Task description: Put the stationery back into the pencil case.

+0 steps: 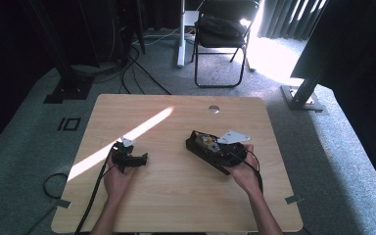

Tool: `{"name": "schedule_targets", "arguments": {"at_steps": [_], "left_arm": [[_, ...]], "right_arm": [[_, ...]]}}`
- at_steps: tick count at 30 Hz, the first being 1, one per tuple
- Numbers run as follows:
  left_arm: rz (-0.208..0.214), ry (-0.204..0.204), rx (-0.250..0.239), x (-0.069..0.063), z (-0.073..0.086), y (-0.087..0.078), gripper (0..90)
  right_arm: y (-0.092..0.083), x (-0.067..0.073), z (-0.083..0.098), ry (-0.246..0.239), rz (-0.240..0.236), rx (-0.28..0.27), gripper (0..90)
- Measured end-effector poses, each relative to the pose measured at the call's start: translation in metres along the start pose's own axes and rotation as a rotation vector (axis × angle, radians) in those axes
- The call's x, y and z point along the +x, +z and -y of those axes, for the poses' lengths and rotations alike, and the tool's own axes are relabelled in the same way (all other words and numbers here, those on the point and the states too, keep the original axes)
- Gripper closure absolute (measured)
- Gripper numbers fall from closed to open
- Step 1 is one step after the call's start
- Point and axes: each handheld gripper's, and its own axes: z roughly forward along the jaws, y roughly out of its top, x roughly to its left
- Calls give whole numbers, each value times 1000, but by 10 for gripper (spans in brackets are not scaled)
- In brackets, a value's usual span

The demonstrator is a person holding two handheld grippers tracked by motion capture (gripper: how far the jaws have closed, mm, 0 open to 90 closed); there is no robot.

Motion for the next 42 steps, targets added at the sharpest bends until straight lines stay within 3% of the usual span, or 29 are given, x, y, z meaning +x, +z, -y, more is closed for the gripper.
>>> {"name": "schedule_targets", "arguments": {"at_steps": [26,42], "left_arm": [[0,0,0,0,0,0,89],[0,-1,0,0,0,0,89]], "right_arm": [[6,-22,5,44,29,14,417],[11,-25,8,54,27,25,417]]}}
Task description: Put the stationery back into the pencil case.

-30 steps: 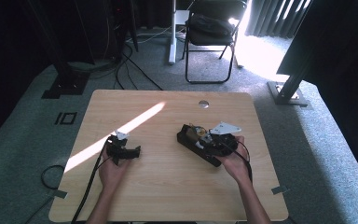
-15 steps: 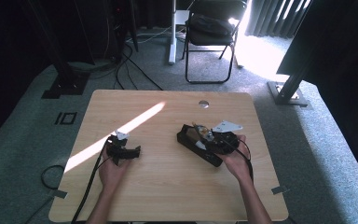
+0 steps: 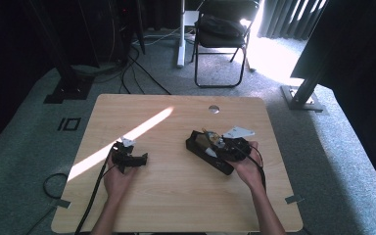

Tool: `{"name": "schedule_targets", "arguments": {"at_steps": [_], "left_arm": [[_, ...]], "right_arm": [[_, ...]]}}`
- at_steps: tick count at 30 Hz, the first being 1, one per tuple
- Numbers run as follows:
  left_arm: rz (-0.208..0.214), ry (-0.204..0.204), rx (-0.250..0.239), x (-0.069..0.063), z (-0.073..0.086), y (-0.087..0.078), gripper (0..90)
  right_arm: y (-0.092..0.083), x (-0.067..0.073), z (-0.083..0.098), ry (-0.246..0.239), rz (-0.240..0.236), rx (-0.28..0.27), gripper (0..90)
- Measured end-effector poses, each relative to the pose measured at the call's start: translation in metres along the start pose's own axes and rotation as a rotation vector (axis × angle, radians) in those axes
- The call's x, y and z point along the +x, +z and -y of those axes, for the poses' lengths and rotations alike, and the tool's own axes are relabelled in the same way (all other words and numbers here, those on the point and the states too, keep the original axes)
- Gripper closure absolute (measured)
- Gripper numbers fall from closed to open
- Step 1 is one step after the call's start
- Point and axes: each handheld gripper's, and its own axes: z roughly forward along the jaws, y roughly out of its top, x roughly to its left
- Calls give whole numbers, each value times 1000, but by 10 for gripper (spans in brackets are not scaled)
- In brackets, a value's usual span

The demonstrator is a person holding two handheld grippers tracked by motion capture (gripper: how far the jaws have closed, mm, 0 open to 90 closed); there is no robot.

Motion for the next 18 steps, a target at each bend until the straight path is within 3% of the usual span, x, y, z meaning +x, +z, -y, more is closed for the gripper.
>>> {"name": "schedule_targets", "arguments": {"at_steps": [18], "left_arm": [[0,1,0,0,0,0,89]], "right_arm": [[9,-1,7,6,-8,30,417]]}}
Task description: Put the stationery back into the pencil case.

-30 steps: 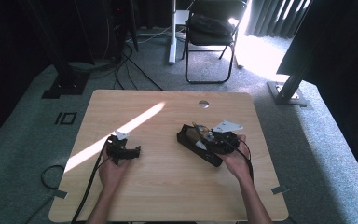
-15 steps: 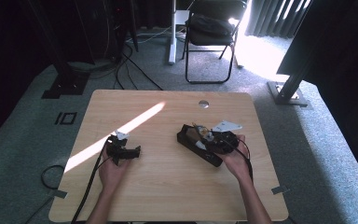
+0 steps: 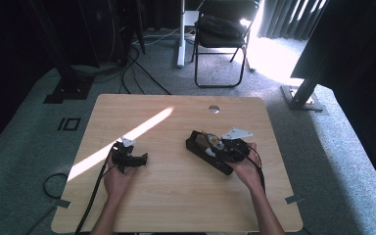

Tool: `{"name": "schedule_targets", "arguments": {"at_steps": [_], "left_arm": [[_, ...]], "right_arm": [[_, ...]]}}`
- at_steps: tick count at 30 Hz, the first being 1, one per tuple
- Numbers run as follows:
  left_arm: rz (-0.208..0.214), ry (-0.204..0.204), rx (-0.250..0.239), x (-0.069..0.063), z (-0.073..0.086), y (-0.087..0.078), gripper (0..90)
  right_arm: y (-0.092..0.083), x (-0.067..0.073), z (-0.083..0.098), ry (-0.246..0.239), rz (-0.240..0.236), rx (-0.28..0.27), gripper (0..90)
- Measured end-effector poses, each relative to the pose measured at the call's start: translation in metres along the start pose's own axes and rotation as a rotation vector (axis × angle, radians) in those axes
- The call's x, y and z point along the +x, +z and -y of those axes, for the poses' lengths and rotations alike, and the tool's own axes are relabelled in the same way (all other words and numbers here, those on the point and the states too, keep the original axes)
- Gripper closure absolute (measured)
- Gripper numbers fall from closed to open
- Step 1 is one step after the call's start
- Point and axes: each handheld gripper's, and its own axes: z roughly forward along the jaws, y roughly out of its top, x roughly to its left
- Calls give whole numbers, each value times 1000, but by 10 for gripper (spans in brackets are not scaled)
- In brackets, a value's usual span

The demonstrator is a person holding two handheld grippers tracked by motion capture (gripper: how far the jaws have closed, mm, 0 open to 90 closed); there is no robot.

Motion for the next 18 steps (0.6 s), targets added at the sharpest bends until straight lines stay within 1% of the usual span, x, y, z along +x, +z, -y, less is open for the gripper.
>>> {"name": "schedule_targets", "arguments": {"at_steps": [18], "left_arm": [[0,-1,-1,0,0,0,89]], "right_arm": [[7,-1,3,5,-11,28,417]]}}
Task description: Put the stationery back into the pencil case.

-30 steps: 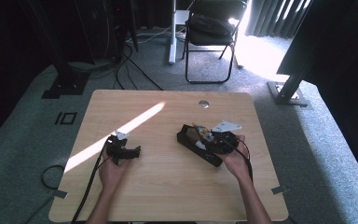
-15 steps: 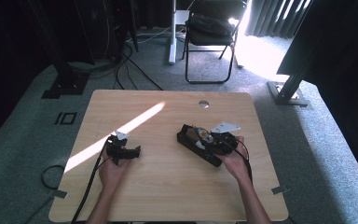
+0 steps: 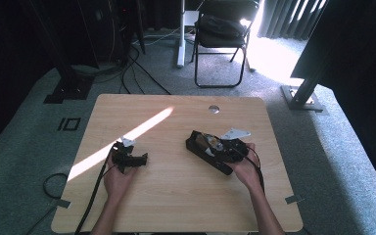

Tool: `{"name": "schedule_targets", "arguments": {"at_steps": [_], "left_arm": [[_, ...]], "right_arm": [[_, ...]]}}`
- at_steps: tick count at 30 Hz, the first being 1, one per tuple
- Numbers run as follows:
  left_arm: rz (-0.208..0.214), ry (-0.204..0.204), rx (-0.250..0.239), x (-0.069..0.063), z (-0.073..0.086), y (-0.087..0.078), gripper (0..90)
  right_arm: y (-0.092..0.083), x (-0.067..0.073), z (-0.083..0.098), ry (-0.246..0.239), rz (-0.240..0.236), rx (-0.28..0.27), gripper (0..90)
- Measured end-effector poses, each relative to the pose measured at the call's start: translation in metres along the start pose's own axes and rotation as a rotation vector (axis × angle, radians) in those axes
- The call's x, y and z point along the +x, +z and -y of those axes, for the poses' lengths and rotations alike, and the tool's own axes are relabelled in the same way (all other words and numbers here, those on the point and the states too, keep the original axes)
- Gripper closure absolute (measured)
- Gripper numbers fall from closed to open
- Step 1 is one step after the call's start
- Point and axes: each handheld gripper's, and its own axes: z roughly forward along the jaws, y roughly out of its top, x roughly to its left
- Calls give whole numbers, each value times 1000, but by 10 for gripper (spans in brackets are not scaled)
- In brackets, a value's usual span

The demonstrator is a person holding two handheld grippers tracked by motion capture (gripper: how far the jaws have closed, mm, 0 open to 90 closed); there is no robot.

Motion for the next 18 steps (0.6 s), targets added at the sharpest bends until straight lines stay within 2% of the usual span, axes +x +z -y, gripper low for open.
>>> {"name": "schedule_targets", "arguments": {"at_steps": [18], "left_arm": [[0,2,0,0,0,0,89]], "right_arm": [[6,-1,2,6,-22,32,416]]}}
